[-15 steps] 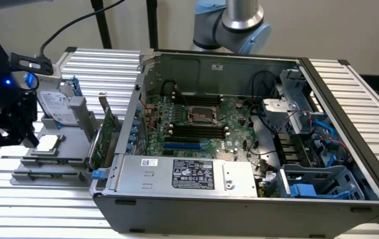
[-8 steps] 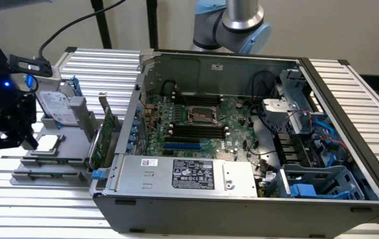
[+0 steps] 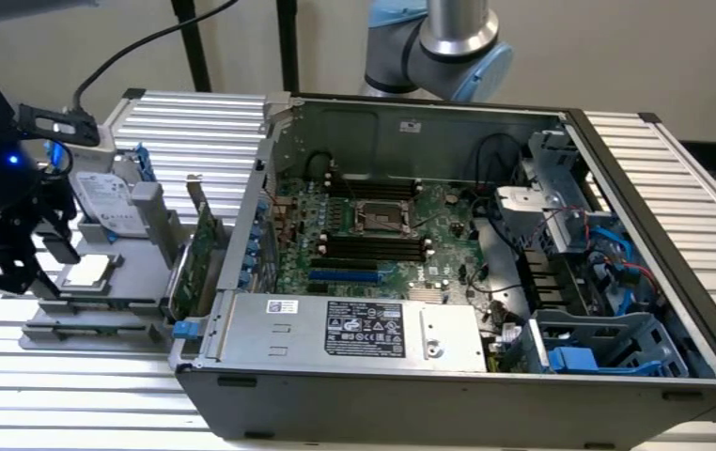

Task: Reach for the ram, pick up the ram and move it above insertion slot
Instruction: 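Pick up the ram and move it above insertion slot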

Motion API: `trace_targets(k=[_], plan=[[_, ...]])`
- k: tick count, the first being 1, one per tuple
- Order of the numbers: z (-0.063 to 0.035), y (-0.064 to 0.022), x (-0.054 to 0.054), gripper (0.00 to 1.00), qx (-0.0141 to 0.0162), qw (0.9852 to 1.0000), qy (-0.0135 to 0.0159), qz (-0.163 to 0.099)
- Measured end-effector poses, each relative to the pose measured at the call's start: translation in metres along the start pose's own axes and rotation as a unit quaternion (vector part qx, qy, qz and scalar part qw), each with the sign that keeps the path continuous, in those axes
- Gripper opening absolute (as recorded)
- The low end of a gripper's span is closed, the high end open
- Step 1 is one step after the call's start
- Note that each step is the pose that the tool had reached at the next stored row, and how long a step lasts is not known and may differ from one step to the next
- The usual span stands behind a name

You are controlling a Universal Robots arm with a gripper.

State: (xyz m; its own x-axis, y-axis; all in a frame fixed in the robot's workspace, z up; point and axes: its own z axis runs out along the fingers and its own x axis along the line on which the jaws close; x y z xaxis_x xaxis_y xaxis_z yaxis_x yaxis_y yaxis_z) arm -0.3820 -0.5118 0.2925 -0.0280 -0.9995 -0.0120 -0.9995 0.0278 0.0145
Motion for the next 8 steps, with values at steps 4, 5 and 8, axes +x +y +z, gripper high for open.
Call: trace_targets(k=[4, 5, 8], plan=[[0.0069, -0.0002, 0.001, 0.48, -0.0001, 1.0000, 0.0001, 0.000], [0.0087, -0.0003, 0.002, 0.48, -0.0001, 1.0000, 0.0001, 0.000], [0.0142, -0.0005, 0.003, 0.48, -0.0001, 1.0000, 0.0001, 0.000]])
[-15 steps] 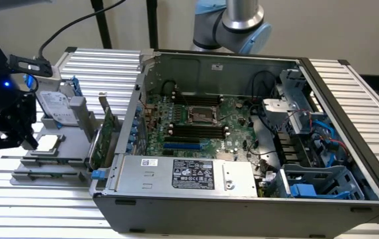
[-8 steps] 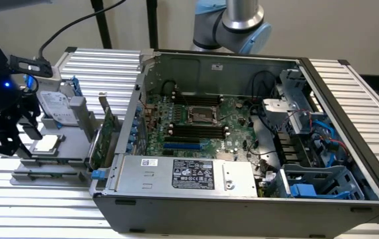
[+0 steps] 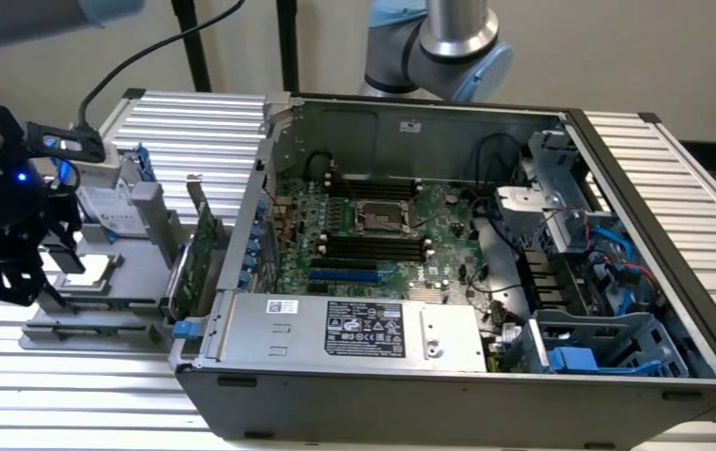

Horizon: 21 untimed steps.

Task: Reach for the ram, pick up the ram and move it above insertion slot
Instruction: 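Pick up the ram and move it above insertion slot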

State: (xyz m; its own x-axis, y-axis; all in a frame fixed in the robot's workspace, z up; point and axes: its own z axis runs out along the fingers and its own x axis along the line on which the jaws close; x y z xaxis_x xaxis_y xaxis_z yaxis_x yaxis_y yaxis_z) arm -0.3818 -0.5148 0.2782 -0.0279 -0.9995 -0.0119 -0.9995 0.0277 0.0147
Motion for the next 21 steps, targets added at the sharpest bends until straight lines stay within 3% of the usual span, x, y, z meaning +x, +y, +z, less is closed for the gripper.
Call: trace_targets(k=[21], plan=[[0.0379, -0.0032, 0.008, 0.48, -0.0001, 1.0000, 0.0001, -0.005]])
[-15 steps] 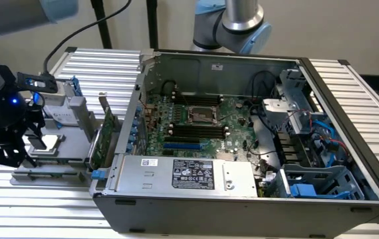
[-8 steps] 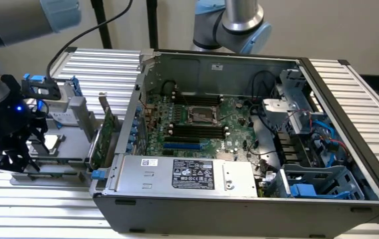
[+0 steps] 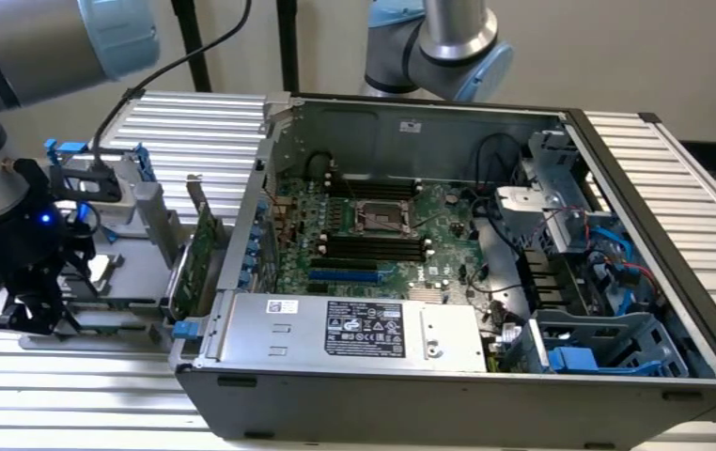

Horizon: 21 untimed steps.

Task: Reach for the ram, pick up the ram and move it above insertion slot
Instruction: 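Pick up the ram and move it above insertion slot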

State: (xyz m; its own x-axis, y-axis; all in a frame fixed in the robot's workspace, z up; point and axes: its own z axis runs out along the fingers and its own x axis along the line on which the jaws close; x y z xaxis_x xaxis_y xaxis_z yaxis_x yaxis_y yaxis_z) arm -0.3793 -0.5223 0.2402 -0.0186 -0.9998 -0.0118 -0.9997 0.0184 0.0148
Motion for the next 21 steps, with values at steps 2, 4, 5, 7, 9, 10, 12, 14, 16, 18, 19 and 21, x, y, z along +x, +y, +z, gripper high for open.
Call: trace_targets(k=[2, 4, 5, 7, 9, 10, 12, 14, 16, 18, 19, 21], plan=[[0.0037, -0.0001, 0.000, 0.48, 0.0000, 1.0000, 0.0000, -0.001], [0.0074, -0.0002, 0.000, 0.48, 0.0000, 1.0000, 0.0000, -0.003], [0.0092, -0.0002, 0.000, 0.48, 0.0000, 1.0000, 0.0000, -0.003], [0.0127, -0.0003, 0.000, 0.48, -0.0001, 1.0000, 0.0001, -0.005], [0.0163, -0.0003, 0.000, 0.48, 0.0000, 1.0000, 0.0001, -0.007], [0.0183, -0.0003, 0.000, 0.48, 0.0001, 1.0000, 0.0001, -0.008], [0.0219, 0.0001, 0.000, 0.48, 0.0005, 1.0000, 0.0001, -0.008], [0.0255, 0.0009, 0.000, 0.48, 0.0008, 1.0000, 0.0001, -0.008], [0.0292, 0.0022, 0.000, 0.48, 0.0011, 1.0000, 0.0000, -0.008], [0.0329, 0.0036, 0.000, 0.48, 0.0015, 1.0000, -0.0001, -0.008], [0.0348, 0.0042, -0.001, 0.48, 0.0017, 1.0000, -0.0002, -0.008], [0.0384, 0.0047, -0.002, 0.48, 0.0018, 1.0000, -0.0005, -0.008]])
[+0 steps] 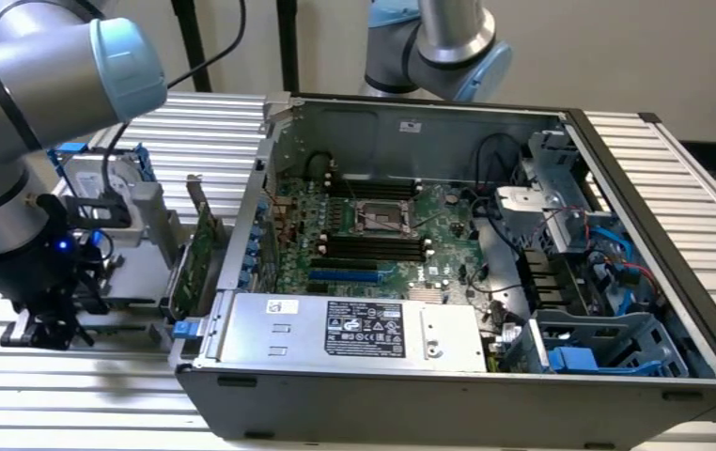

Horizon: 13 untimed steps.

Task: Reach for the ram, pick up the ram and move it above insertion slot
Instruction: 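Pick up the ram and move it above insertion slot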

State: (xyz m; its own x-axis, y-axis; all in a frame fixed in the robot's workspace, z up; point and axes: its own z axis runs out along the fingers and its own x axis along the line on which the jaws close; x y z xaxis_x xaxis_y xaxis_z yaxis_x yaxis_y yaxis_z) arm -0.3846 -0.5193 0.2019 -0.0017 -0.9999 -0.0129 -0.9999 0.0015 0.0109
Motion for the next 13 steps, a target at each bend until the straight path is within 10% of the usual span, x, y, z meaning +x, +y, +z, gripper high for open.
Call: trace_targets(k=[13], plan=[[0.0129, 0.0000, -0.006, 0.30, 0.0001, 1.0000, -0.0003, 0.000]])
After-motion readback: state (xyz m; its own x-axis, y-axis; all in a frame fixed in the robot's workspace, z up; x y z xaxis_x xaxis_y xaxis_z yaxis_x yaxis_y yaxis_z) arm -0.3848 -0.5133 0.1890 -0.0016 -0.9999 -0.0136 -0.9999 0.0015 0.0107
